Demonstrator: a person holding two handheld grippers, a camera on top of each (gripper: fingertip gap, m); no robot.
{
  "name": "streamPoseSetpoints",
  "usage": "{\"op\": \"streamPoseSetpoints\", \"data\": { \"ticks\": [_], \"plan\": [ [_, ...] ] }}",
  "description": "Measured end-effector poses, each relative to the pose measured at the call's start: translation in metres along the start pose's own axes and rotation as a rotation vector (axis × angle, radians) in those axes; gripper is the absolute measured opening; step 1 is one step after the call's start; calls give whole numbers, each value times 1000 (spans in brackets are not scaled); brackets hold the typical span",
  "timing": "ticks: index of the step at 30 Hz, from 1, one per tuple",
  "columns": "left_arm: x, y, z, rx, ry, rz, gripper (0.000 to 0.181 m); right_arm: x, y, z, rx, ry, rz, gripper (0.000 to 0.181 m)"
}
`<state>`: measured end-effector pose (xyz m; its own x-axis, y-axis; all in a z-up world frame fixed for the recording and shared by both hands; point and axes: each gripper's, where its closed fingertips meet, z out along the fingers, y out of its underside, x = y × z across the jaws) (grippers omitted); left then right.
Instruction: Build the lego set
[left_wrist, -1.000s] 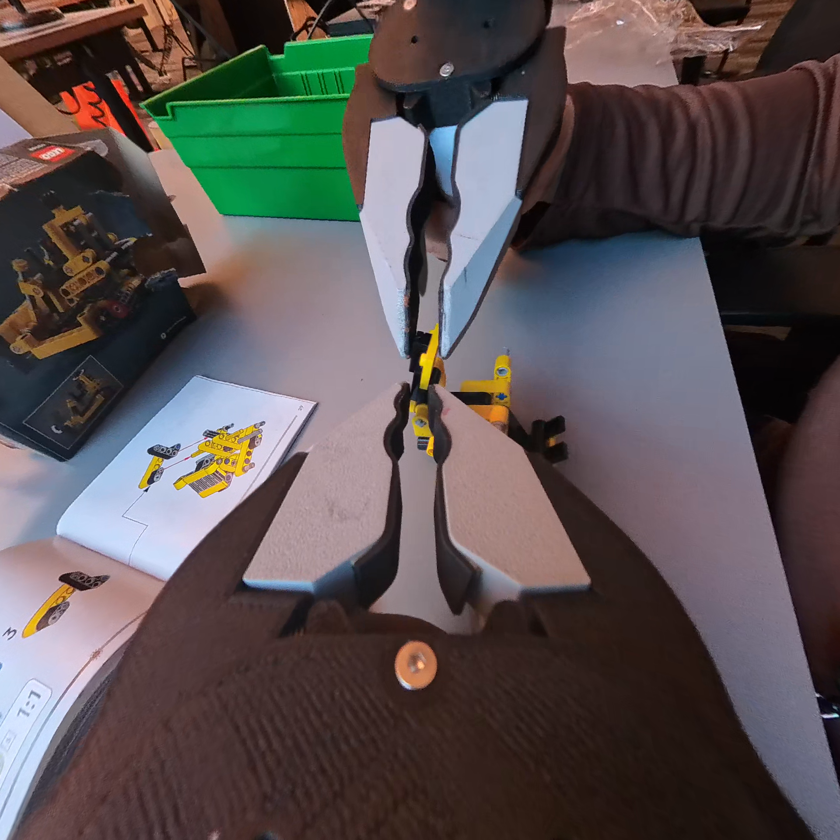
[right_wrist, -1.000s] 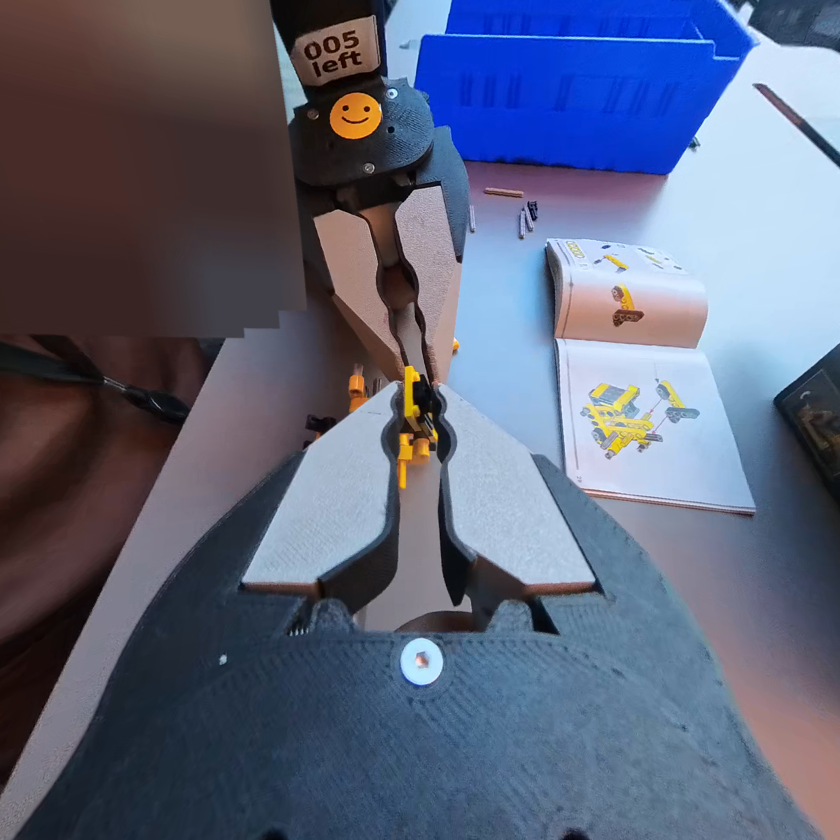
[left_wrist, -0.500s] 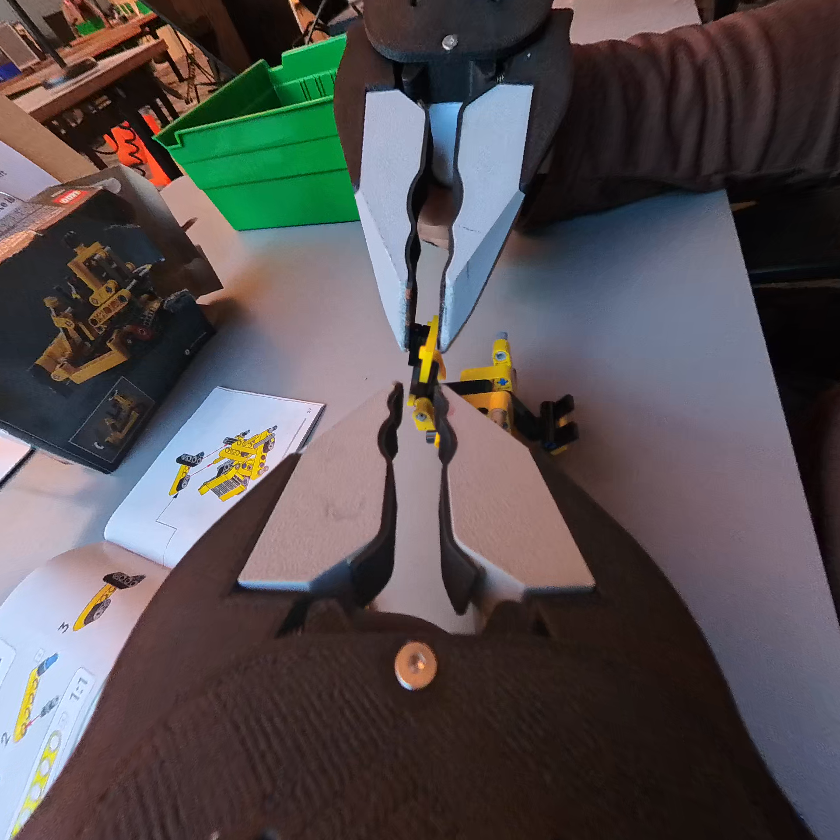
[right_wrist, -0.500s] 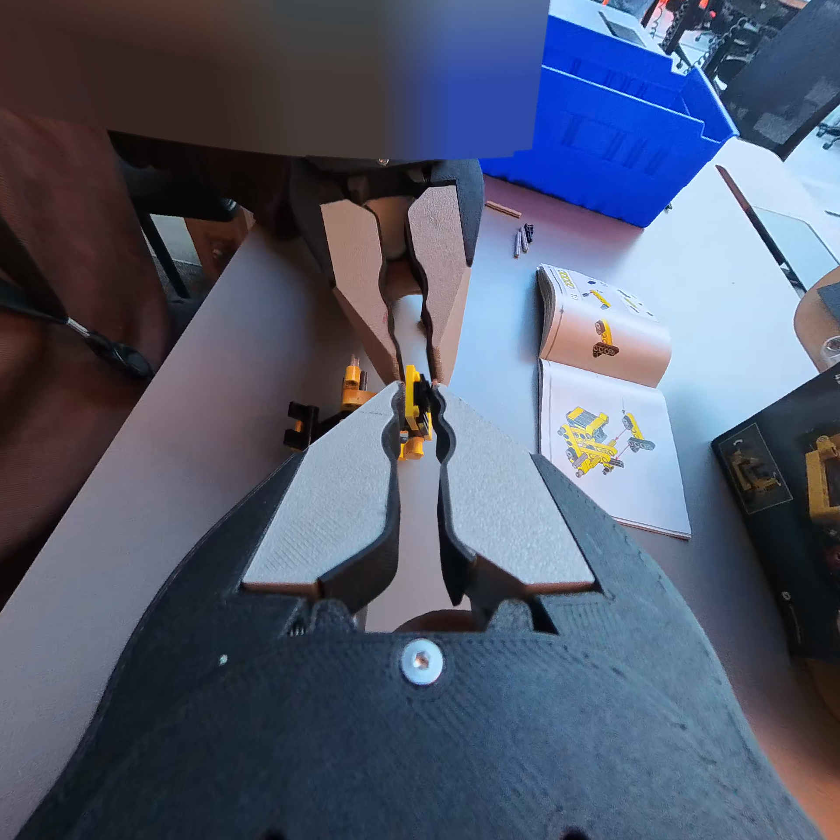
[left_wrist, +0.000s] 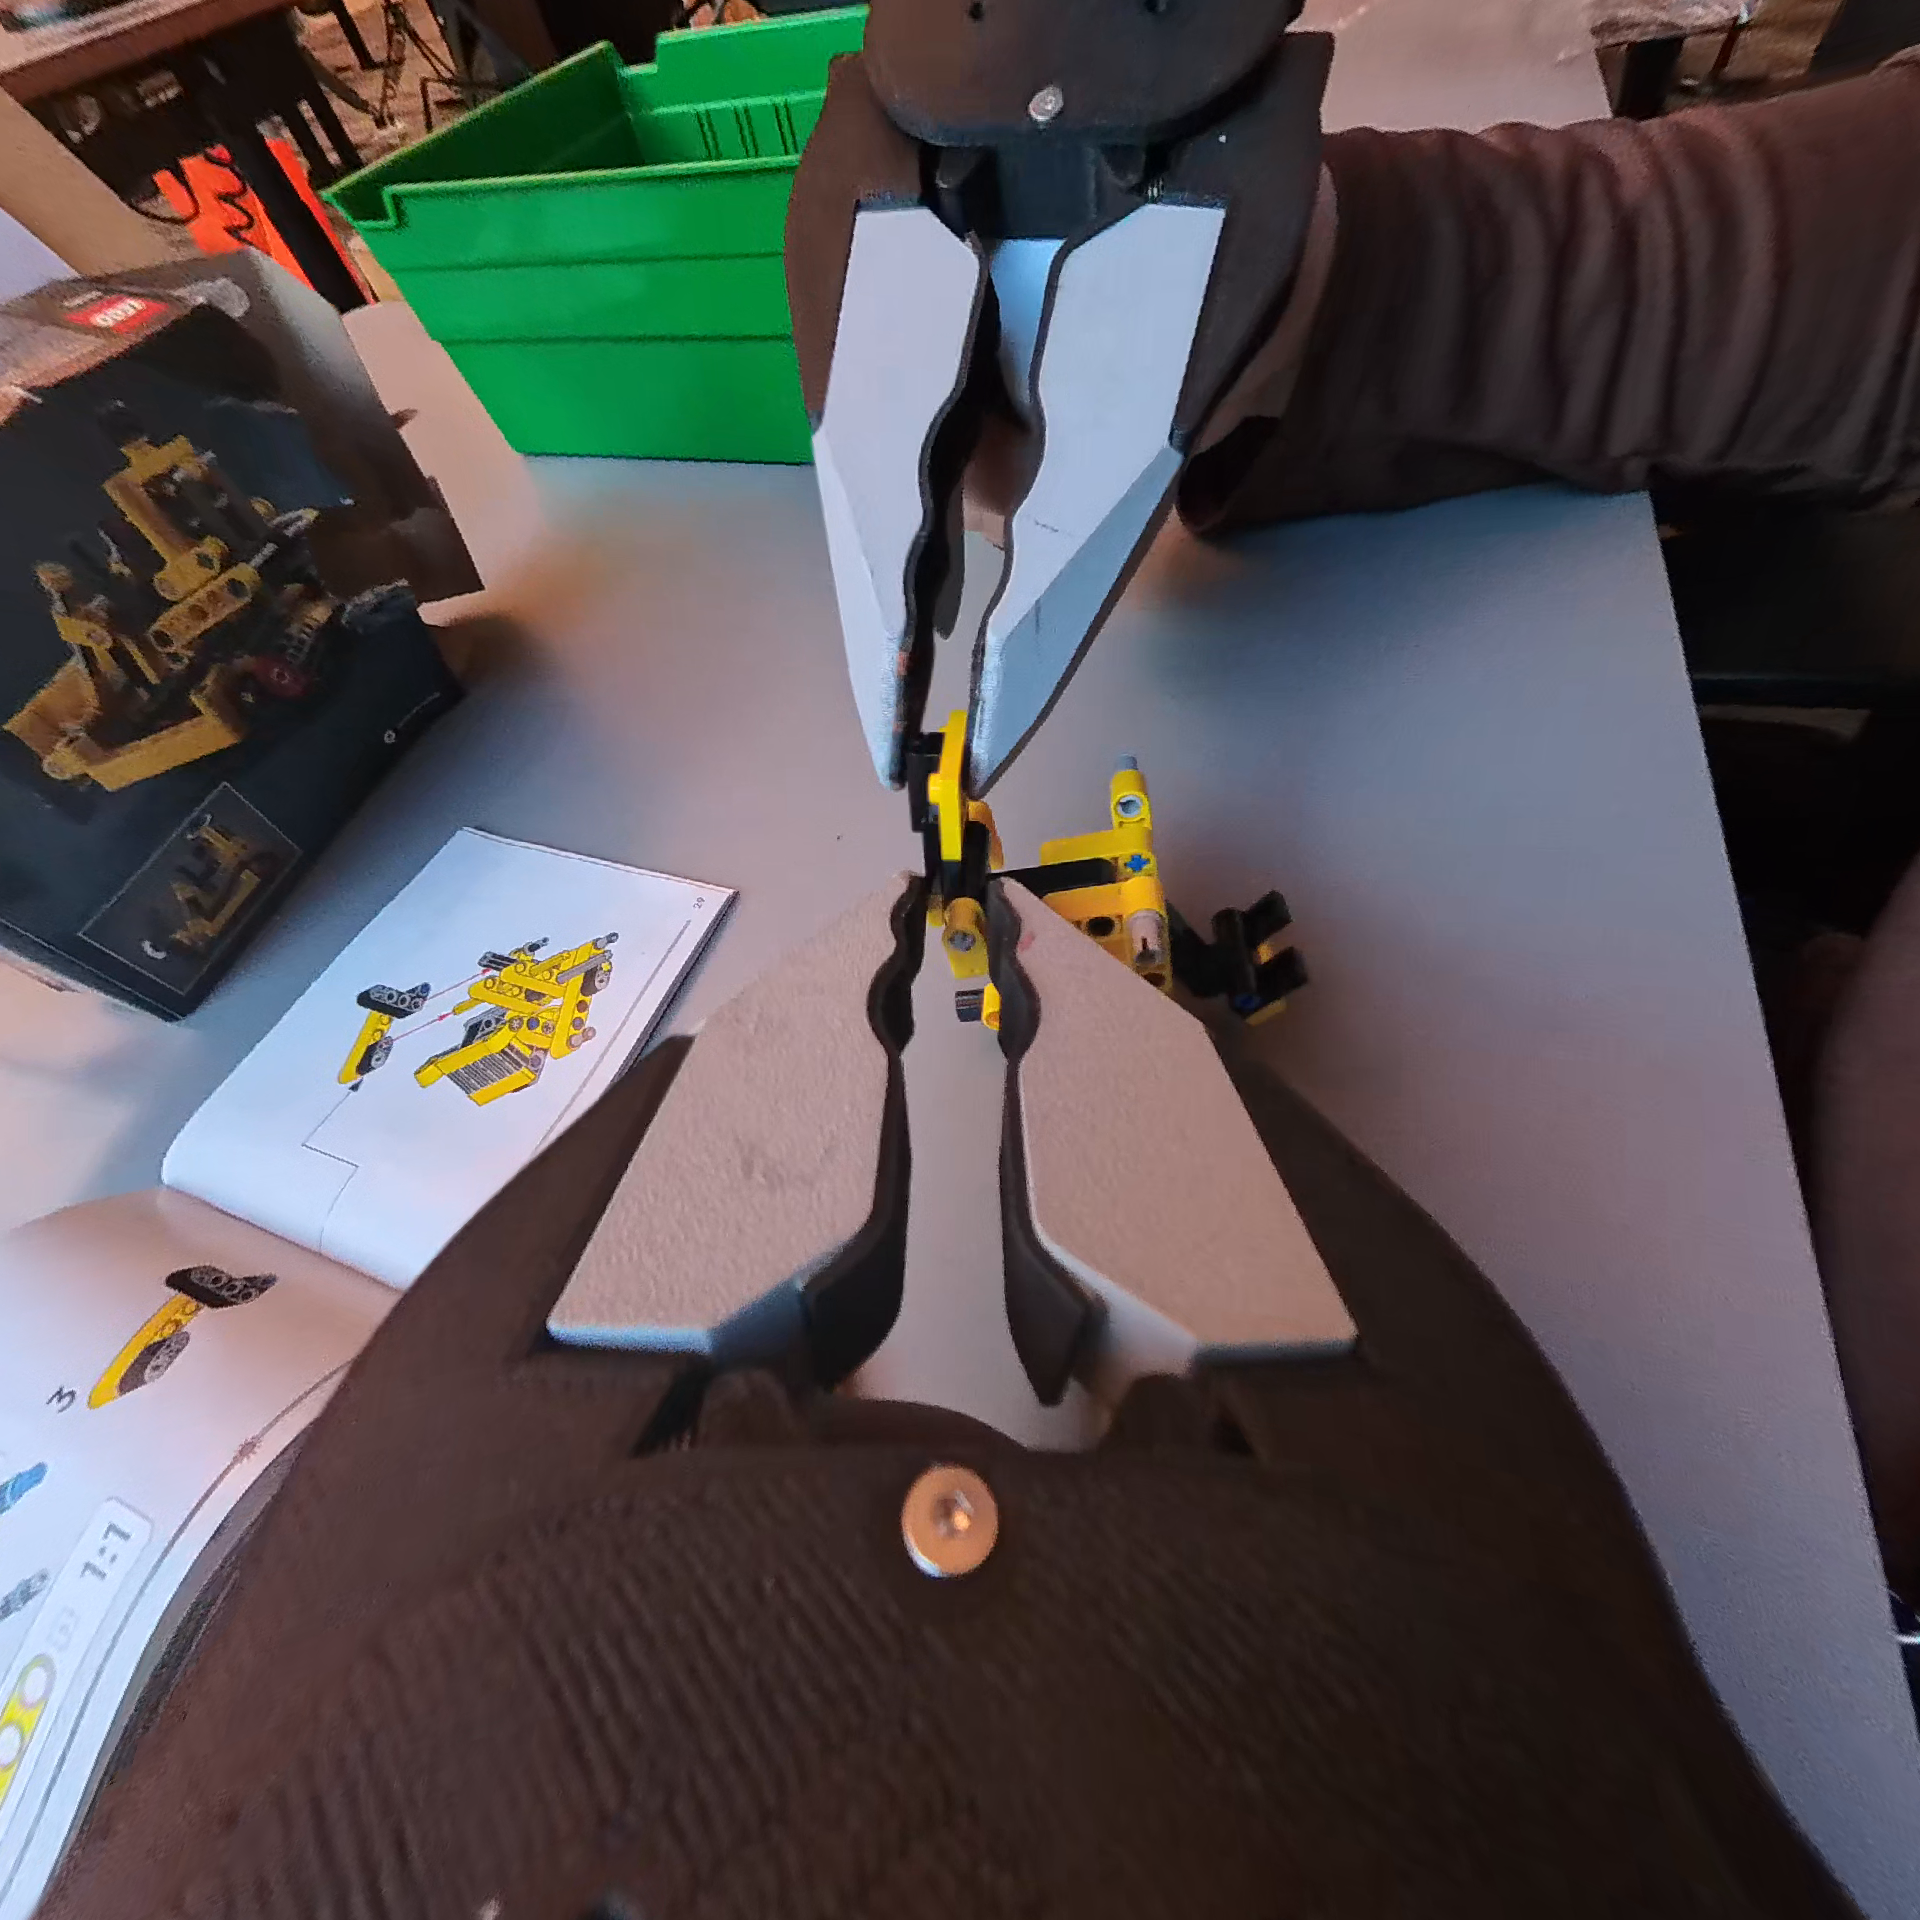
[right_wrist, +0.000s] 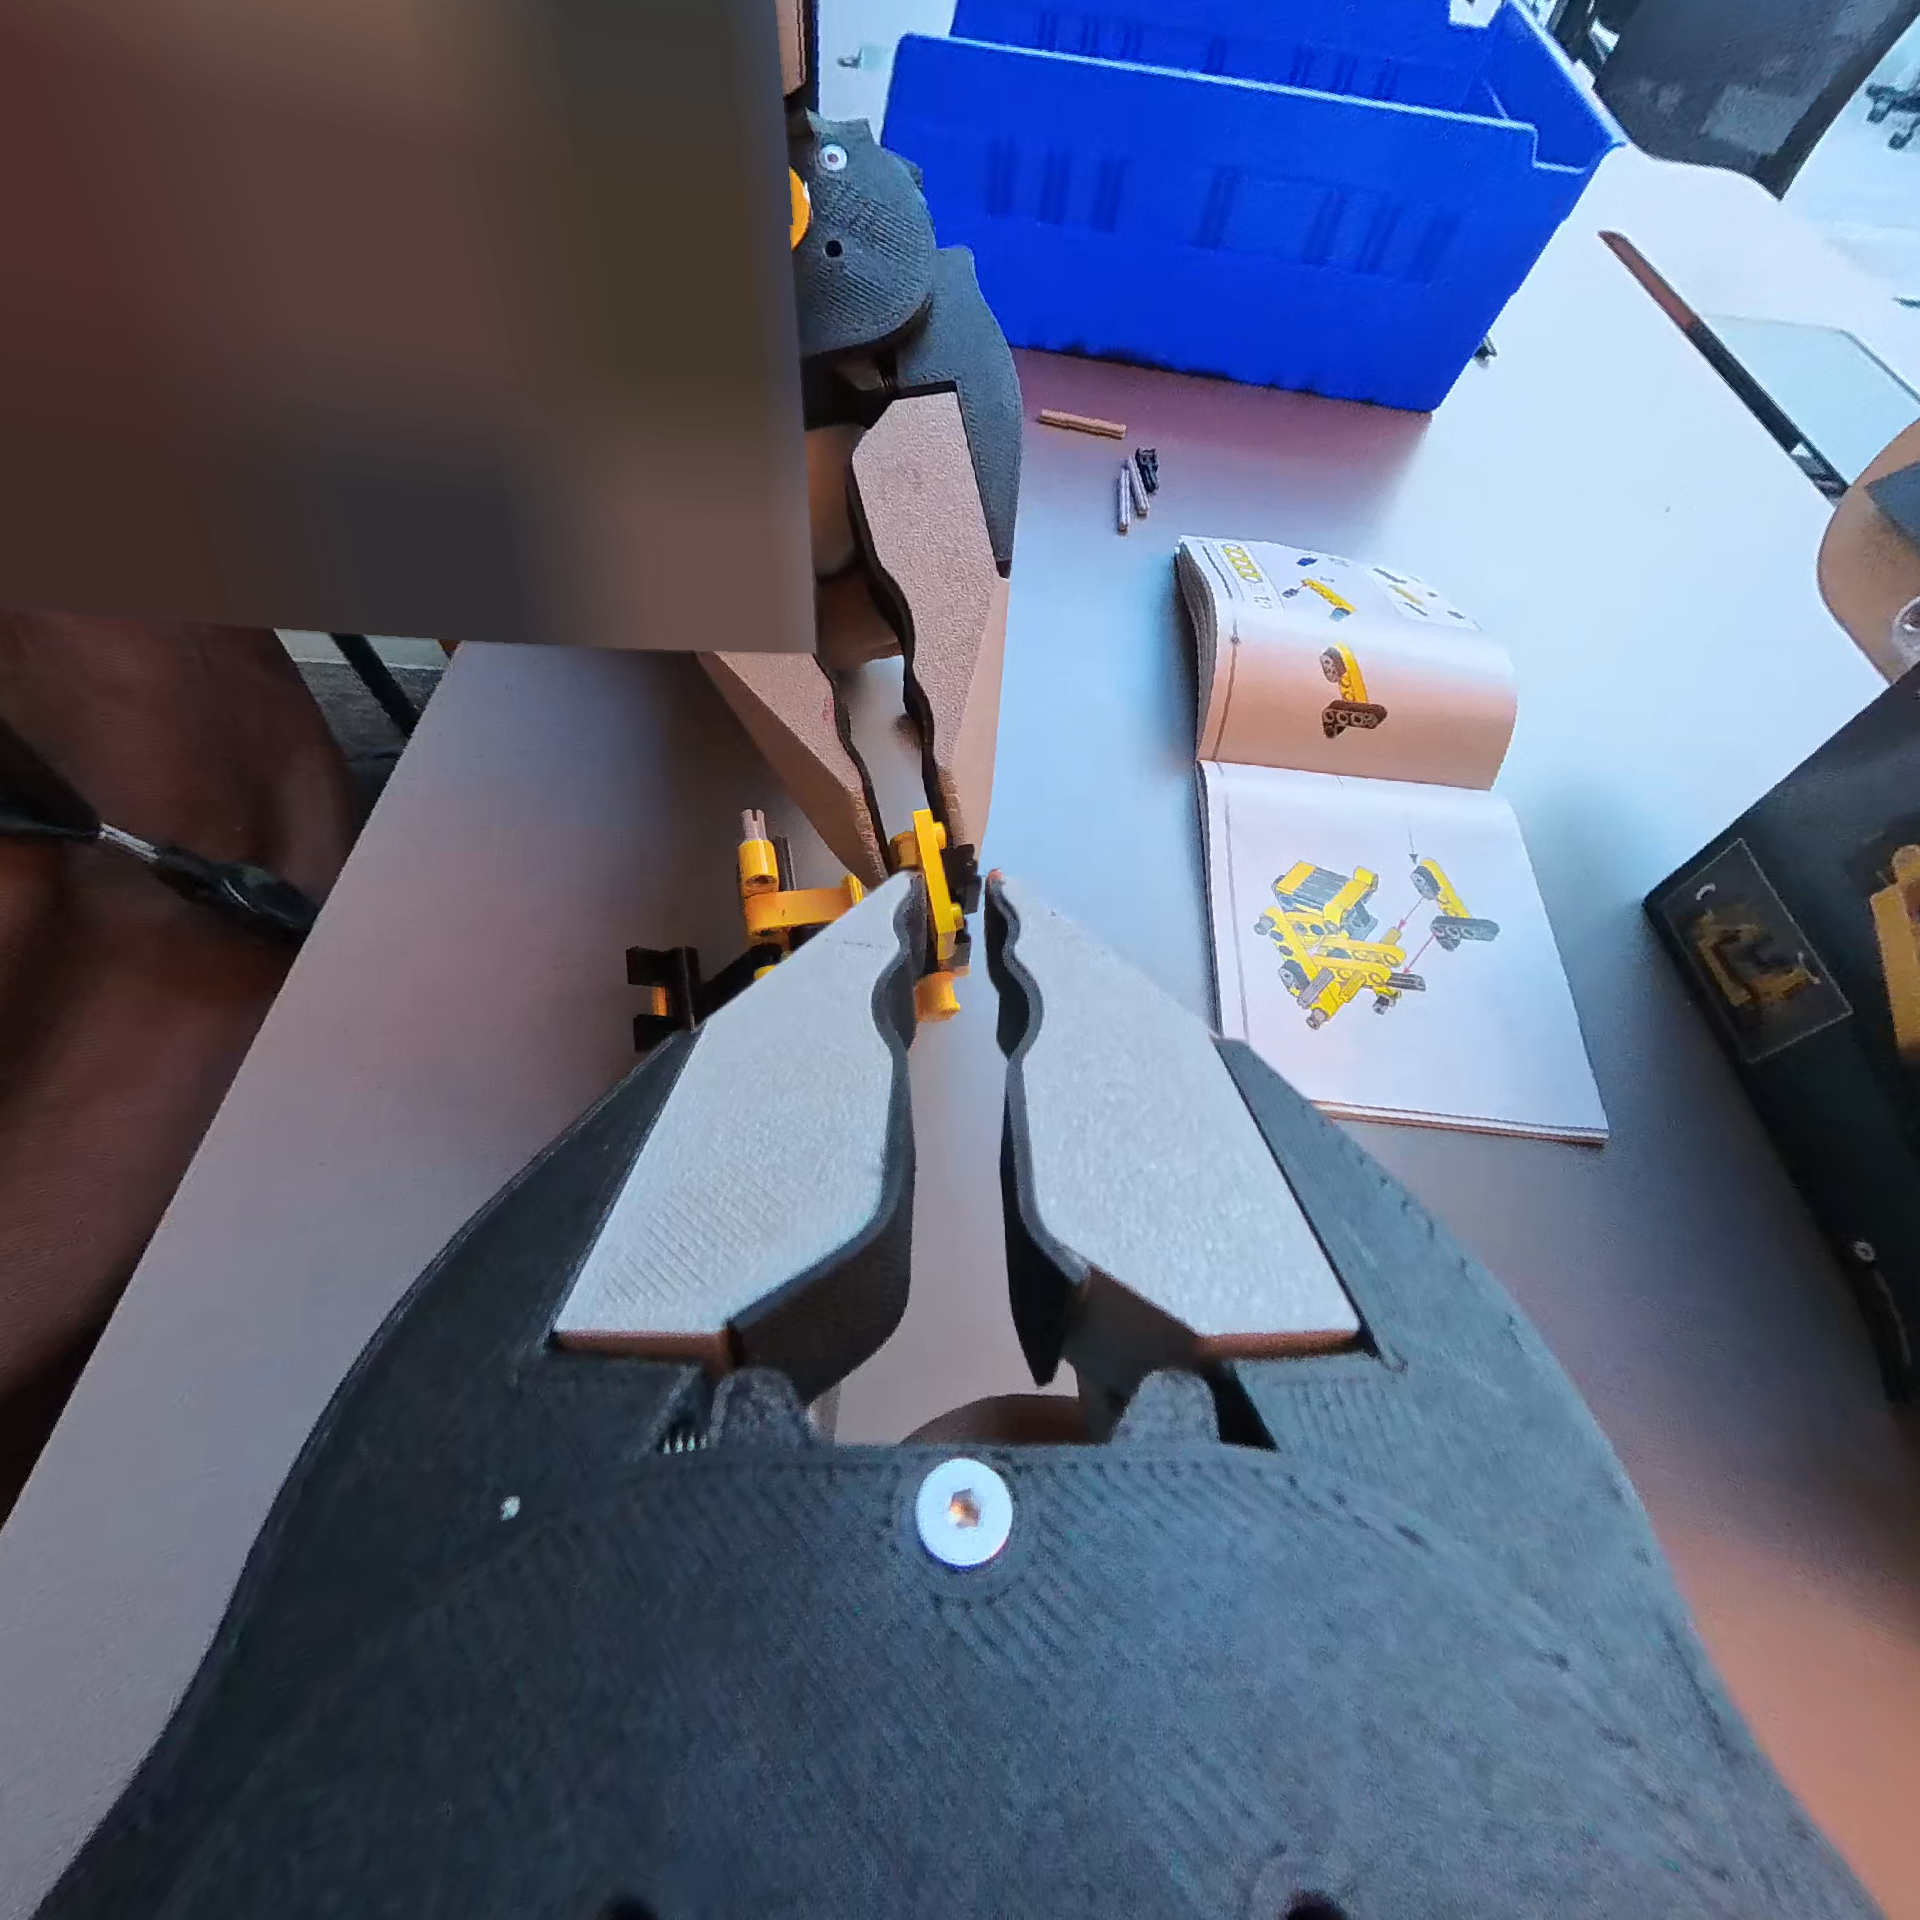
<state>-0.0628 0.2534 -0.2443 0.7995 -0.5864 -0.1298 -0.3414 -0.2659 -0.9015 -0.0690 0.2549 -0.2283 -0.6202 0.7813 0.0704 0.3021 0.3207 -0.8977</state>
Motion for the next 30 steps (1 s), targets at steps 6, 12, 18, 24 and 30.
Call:
{"op": "streamPoseSetpoints", "data": {
  "ticks": [6,12,18,24,30],
  "plan": [
    [0,0,1,1,5,-9,8,1,10,0,-47,9,-24,9],
    [2,-2,0,15,0,52,8,-7,4,-2,-20,4,-97,3],
    [-1,-18,-9,103,-134,282,8,-7,-11,-9,30,164,-352,5],
    [-7,-17,-13,44,-417,778,8,-3,-13,-11,55,241,-397,26],
    [-18,-10,-11,-74,-559,947,8,-8,-6,-6,50,136,-230,32]
  ]
}}
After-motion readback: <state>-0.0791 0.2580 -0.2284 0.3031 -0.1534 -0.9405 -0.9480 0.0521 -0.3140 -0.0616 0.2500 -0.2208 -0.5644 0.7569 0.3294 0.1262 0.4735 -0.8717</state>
